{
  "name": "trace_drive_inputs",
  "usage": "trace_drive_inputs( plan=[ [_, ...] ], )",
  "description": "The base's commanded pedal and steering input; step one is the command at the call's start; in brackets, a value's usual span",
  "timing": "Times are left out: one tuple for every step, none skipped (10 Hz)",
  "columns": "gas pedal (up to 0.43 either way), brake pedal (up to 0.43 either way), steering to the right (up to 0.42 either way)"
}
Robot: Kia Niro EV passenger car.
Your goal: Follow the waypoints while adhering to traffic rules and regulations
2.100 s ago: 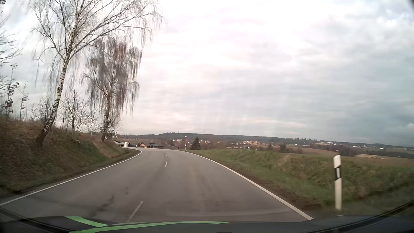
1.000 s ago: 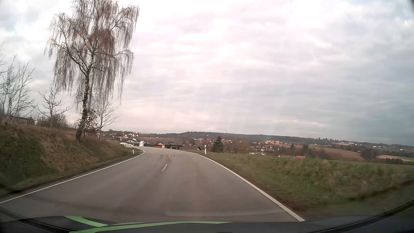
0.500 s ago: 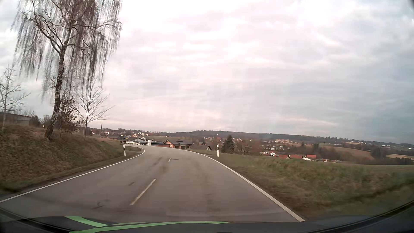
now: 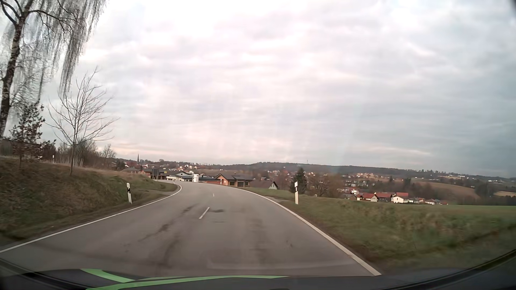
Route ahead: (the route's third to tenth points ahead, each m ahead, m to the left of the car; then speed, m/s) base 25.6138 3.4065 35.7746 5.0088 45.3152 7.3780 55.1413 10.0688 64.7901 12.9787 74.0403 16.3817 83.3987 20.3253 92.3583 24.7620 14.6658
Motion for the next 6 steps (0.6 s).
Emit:
trace_drive_inputs(
  plan=[
    [0.280, 0.000, -0.029],
    [0.248, 0.000, -0.028],
    [0.220, 0.000, -0.028],
    [0.169, 0.000, -0.028],
    [0.118, 0.000, -0.026],
    [0.047, 0.000, -0.025]
  ],
)
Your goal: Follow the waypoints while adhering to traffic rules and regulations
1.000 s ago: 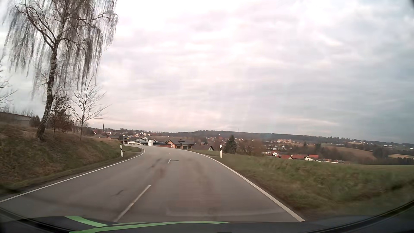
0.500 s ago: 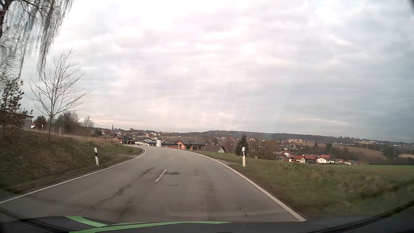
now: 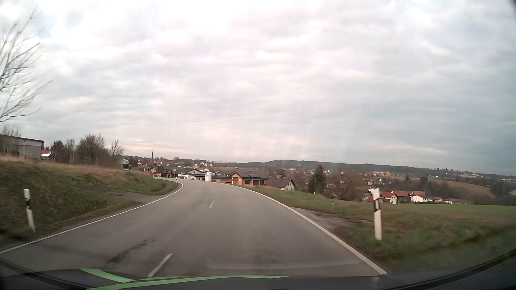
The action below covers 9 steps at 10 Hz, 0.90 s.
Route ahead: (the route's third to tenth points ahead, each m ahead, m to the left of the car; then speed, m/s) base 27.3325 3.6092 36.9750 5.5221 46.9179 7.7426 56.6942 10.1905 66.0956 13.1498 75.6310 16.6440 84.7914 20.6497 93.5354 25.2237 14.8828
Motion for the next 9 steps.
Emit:
trace_drive_inputs(
  plan=[
    [0.000, 0.000, -0.024],
    [0.000, 0.000, -0.024],
    [0.000, 0.000, -0.024],
    [0.000, 0.000, -0.024],
    [0.000, 0.000, -0.024],
    [0.000, 0.000, -0.024],
    [0.000, 0.000, -0.024],
    [0.000, 0.000, -0.024],
    [0.000, 0.000, -0.024]
  ],
)
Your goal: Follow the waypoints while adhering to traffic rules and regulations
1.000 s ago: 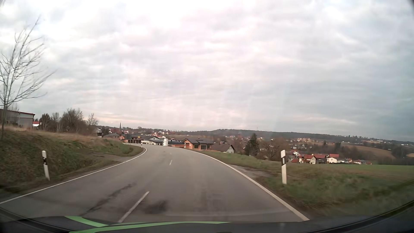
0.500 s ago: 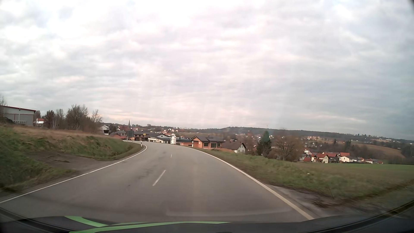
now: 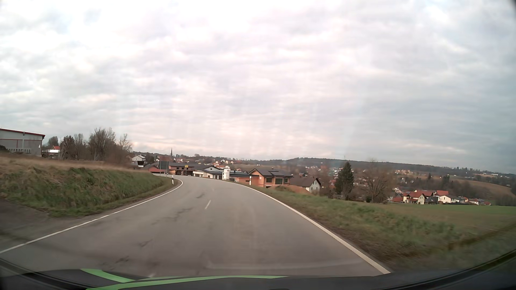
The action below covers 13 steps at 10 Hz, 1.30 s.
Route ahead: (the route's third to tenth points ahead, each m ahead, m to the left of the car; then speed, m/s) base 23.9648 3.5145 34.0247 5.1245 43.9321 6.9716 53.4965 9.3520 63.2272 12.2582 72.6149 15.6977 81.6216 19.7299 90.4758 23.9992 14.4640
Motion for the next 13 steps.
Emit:
trace_drive_inputs(
  plan=[
    [0.000, 0.000, -0.024],
    [0.000, 0.000, -0.024],
    [0.000, 0.000, -0.025],
    [0.000, 0.000, -0.025],
    [0.000, 0.000, -0.026],
    [0.000, 0.000, -0.026],
    [0.000, 0.000, -0.027],
    [0.000, 0.000, -0.027],
    [0.000, 0.000, -0.027],
    [0.000, 0.000, -0.027],
    [0.000, 0.000, -0.027],
    [0.000, 0.000, -0.027],
    [0.000, 0.000, -0.025]
  ],
)
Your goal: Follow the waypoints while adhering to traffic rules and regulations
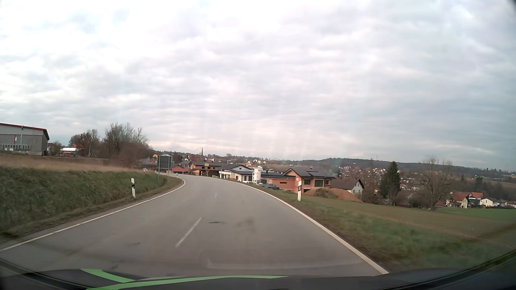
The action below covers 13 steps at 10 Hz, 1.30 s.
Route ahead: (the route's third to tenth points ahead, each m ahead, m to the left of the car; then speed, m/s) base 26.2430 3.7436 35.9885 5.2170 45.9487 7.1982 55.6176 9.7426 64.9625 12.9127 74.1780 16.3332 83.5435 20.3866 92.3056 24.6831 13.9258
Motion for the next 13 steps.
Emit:
trace_drive_inputs(
  plan=[
    [0.000, 0.000, -0.024],
    [0.028, 0.000, -0.023],
    [0.059, 0.000, -0.023],
    [0.067, 0.000, -0.023],
    [0.087, 0.000, -0.023],
    [0.098, 0.000, -0.023],
    [0.098, 0.000, -0.023],
    [0.098, 0.000, -0.023],
    [0.098, 0.000, -0.023],
    [0.098, 0.000, -0.022],
    [0.098, 0.000, -0.022],
    [0.098, 0.000, -0.021],
    [0.098, 0.000, -0.021]
  ],
)
